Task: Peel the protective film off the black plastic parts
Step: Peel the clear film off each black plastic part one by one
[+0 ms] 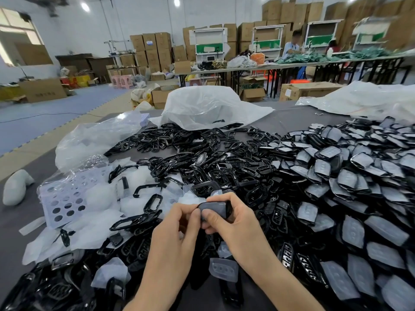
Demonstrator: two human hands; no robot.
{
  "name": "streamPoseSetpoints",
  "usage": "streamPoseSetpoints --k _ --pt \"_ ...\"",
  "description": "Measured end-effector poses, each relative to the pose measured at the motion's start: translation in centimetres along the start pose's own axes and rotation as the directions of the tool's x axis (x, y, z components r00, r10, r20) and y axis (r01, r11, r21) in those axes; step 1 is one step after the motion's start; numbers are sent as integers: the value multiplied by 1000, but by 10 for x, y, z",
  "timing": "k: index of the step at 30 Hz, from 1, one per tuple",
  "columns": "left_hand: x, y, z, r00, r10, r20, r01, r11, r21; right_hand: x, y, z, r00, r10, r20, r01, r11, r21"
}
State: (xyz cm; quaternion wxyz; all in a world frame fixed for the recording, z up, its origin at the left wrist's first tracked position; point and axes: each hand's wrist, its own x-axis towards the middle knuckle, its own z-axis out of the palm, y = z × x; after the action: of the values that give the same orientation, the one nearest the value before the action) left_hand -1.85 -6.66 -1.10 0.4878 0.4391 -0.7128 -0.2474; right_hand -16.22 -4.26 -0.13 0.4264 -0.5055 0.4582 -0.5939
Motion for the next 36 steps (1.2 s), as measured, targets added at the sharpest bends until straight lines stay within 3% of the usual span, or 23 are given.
streamPoseSetpoints --k 8,28,33,36 --pt "-3 6 -1 995 100 18 -101 994 33 1 -1 1 999 -19 -43 20 1000 9" --pt "0 7 1 998 -31 46 35 994 -106 1 -2 -5 1000 0 22 -1 998 68" --pt "2 10 -1 997 -76 32 80 981 -174 2 -3 -4 998 55 10 -56 950 307" --pt "1 11 -2 996 -83 38 88 982 -165 3 -3 -4 997 81 9 -80 939 335"
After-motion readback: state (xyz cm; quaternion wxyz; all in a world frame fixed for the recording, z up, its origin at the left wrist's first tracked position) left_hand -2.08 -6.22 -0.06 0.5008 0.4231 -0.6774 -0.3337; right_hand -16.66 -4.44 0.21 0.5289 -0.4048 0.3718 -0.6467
